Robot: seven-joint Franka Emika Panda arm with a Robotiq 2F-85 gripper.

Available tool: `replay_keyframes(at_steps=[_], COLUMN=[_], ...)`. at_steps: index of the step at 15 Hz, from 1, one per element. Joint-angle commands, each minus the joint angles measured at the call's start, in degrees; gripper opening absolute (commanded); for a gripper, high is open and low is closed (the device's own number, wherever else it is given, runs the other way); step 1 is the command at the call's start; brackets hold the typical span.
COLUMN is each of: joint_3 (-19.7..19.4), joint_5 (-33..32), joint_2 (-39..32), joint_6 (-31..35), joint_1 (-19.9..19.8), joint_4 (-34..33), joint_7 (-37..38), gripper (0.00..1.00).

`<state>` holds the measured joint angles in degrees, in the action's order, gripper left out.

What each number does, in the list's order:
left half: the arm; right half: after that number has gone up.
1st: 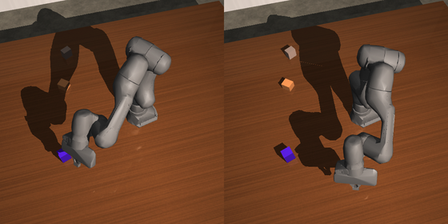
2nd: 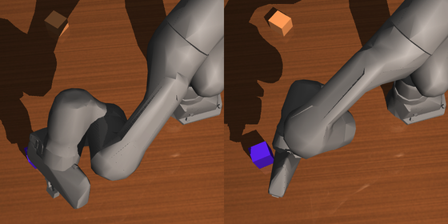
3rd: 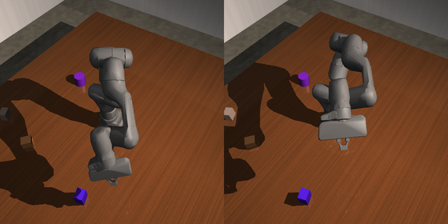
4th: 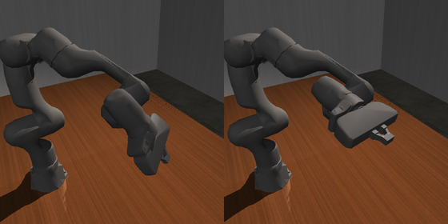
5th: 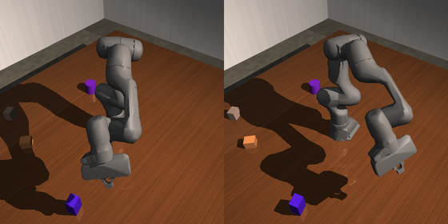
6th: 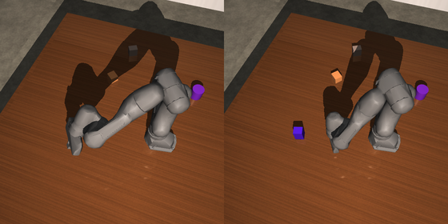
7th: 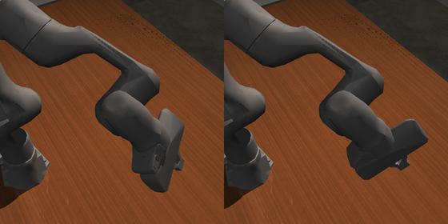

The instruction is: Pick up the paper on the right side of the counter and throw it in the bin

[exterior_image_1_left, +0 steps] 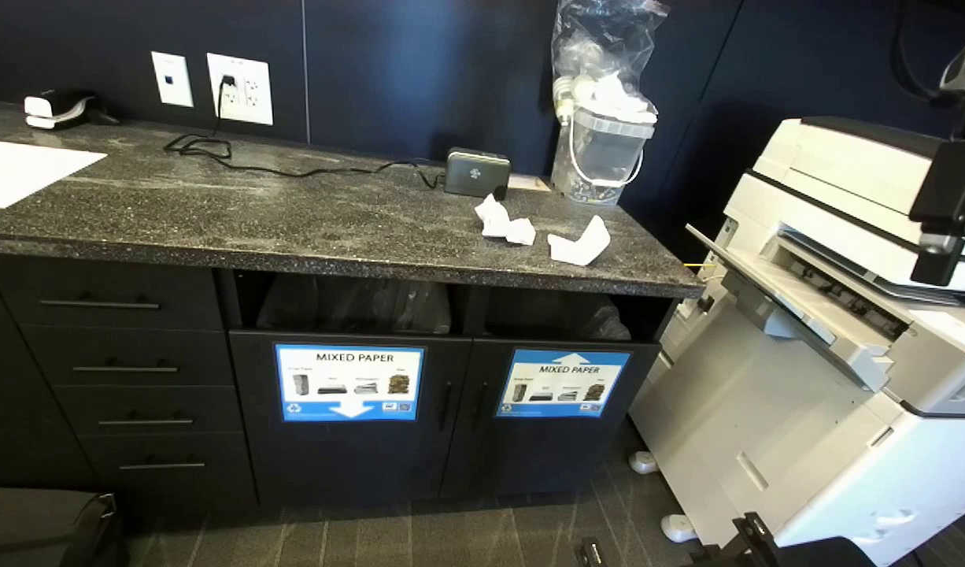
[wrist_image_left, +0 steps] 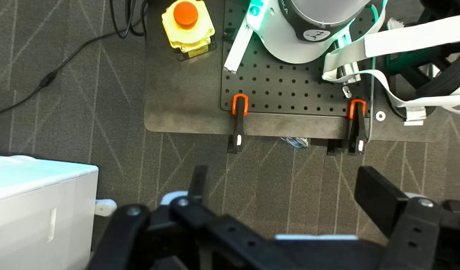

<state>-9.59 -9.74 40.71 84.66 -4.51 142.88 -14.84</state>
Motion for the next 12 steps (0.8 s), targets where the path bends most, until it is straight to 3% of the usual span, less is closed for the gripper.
replay_keyframes(at_steps=[1, 6, 12], joint_3=[-0.65, -1.44, -1.65], joint_5=[0.07, 3.77, 12.53], joint_2=[-1.55, -10.01, -25.46], joint_6=[3.77, 17.60, 28.32], joint_1=[-0.12, 0.22, 1.73], joint_4=[-1.44, -5.85, -15.30], joint_7=[1.72, 6.04, 2.86], gripper=[1.00, 1.00, 1.00])
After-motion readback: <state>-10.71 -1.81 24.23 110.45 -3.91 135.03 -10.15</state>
